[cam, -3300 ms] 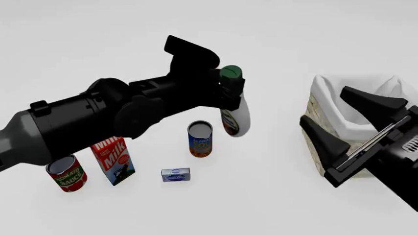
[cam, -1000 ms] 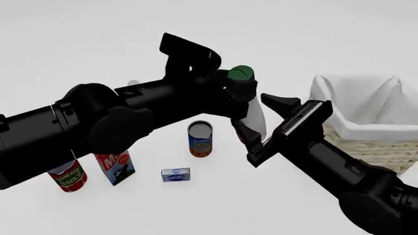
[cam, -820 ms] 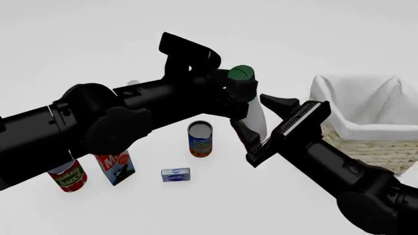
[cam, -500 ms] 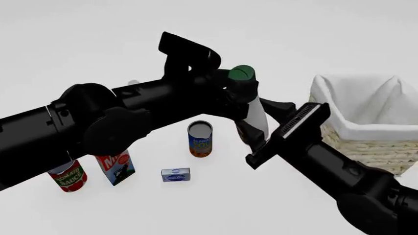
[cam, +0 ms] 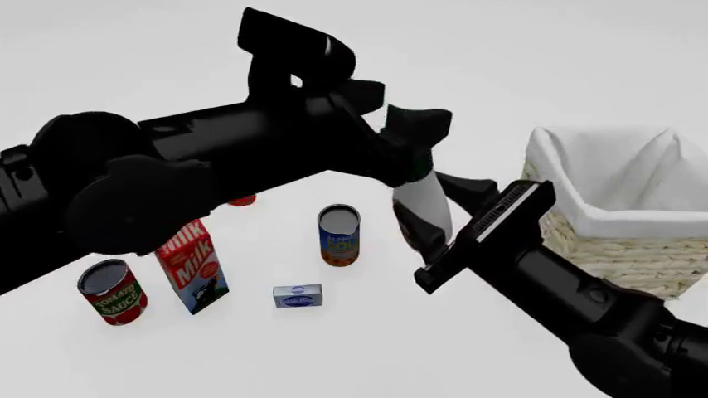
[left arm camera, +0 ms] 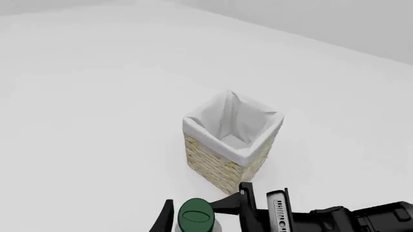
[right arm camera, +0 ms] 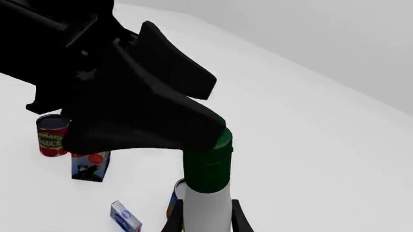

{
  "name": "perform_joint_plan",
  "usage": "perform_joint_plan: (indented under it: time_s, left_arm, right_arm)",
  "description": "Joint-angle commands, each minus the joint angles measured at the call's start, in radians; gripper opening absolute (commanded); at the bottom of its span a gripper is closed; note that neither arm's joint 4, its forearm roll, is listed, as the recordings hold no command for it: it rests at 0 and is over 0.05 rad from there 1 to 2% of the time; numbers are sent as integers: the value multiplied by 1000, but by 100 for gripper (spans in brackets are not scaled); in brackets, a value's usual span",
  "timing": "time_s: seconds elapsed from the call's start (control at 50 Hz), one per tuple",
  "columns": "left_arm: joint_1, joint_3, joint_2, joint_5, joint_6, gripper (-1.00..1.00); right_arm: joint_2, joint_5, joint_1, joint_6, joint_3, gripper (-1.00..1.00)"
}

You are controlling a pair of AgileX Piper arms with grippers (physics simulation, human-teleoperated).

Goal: Pick the salad dressing and place it in the basket.

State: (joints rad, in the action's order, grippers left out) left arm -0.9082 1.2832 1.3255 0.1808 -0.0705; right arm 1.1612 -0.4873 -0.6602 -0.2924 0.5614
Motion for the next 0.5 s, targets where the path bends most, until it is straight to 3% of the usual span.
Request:
perform_joint_plan:
  time_s: [0.02,0.12,0.22,0.5]
  left_arm:
    - [-1,102,-98,96,20,100]
    - [22,153,-162,142,6,100]
    - [74,145,-225,153,3,100]
    - [234,-151,-455,12,35,100]
  right_arm:
    - [-2,-6,-2,17,2,-100]
    - [-3,-7,0,18,-2,-100]
    - [-13,-14,6,15,-12,-100]
    - [-74,6,10,16,-28,-100]
